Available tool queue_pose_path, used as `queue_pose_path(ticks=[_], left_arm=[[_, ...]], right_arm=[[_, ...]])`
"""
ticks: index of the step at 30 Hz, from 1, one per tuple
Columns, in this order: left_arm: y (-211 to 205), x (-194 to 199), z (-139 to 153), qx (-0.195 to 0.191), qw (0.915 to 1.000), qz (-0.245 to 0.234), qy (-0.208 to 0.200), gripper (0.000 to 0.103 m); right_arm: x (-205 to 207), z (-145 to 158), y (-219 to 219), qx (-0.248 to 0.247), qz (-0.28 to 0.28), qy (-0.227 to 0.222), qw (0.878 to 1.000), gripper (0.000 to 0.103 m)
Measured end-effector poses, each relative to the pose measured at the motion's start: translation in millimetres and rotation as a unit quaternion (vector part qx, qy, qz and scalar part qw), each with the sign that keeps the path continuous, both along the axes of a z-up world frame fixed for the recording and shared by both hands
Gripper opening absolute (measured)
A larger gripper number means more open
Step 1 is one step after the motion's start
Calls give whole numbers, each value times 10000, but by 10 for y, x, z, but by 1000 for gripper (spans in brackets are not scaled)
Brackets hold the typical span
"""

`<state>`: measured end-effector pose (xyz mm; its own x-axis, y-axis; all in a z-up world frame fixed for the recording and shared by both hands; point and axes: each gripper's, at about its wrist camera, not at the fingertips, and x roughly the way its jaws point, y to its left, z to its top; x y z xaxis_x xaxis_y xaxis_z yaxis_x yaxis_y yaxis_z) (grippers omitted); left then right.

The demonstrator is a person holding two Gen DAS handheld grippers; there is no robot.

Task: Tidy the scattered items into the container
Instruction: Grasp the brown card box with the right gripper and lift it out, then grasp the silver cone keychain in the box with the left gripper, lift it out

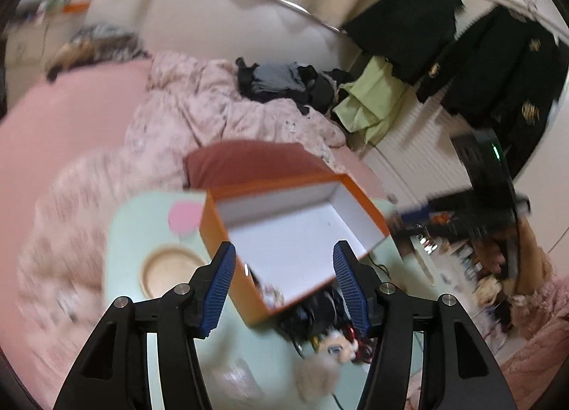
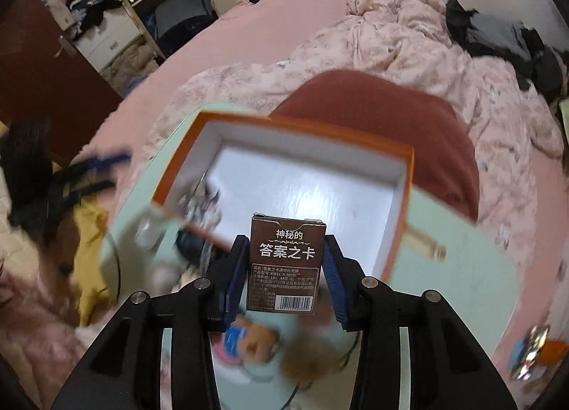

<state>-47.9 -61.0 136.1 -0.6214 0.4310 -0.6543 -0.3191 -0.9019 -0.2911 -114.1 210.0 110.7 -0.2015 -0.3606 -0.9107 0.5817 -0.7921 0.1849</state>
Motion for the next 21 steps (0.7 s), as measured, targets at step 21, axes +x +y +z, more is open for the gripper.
queue_pose_path(ticks=[21], left_arm=[[885, -1183, -602, -2870, 9070, -533, -3035, 20]], right_arm=[[323, -460, 375, -456, -489, -218, 9975, 50]])
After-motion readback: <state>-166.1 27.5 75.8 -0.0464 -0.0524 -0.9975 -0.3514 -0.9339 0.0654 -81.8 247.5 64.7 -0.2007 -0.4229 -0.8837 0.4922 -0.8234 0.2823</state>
